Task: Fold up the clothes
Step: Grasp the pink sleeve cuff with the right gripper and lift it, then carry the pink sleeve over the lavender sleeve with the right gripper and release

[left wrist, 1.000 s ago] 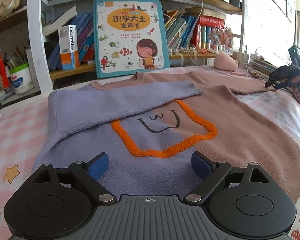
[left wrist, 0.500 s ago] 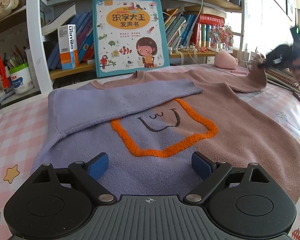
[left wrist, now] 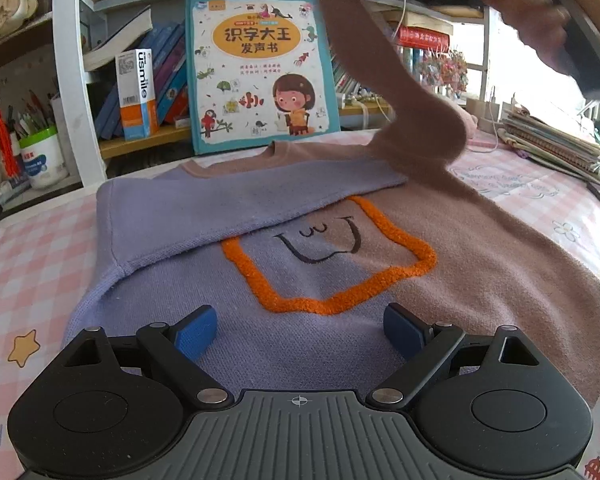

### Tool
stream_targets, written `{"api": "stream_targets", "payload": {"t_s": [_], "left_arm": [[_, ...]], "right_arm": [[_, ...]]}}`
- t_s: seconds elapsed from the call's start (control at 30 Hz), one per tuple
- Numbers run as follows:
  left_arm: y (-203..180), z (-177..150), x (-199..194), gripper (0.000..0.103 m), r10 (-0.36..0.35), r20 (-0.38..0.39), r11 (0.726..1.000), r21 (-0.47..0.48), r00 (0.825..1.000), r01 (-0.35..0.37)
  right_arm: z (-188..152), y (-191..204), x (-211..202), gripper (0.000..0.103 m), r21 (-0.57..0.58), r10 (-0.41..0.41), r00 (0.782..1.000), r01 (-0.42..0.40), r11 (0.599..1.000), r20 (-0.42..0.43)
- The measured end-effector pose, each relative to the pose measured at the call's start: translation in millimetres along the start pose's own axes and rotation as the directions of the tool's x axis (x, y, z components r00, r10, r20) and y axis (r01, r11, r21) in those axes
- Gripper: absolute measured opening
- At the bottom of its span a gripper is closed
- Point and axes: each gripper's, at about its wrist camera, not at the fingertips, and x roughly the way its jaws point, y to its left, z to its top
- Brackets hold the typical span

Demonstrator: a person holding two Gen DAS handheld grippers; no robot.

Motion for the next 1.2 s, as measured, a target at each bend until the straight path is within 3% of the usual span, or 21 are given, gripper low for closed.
{"api": "stream_targets", "payload": {"t_s": [0.17, 0.4, 0.6, 0.73, 1.2], "left_arm": [[-2, 0, 0, 0.094, 0.010, -0.002, 1.000, 0.011, 1.000, -0.010], [-4, -1, 0, 0.094, 0.018, -0.004, 1.000, 0.019, 1.000, -0.018], [-3, -1, 0, 0.094, 0.016, -0.008, 1.000, 0.016, 1.000, -0.016], [-1, -1, 0, 0.094, 0.010, -0.010, 1.000, 0.011, 1.000, -0.010], [-2, -1, 3, 0.094, 0.012, -0.016, 1.000, 0.009, 1.000, -0.012]], "right_arm": [[-7, 42, 42, 0.009, -0.033, 0.101, 0.994, -0.103, 0.994, -0.046], [-35, 74, 92, 0.009, -0.109, 0.072, 0.991, -0.085, 0.990, -0.117], [-61, 63, 127, 0.011, -0.077, 0.038, 0.976, -0.056, 0.995, -0.216], [-69, 55, 132, 0.032, -0.016, 0.063, 0.971, -0.069, 0.998, -0.232], [-73, 34, 107, 0.037, 0.002, 0.042, 0.971, -0.043, 0.999, -0.237]]}}
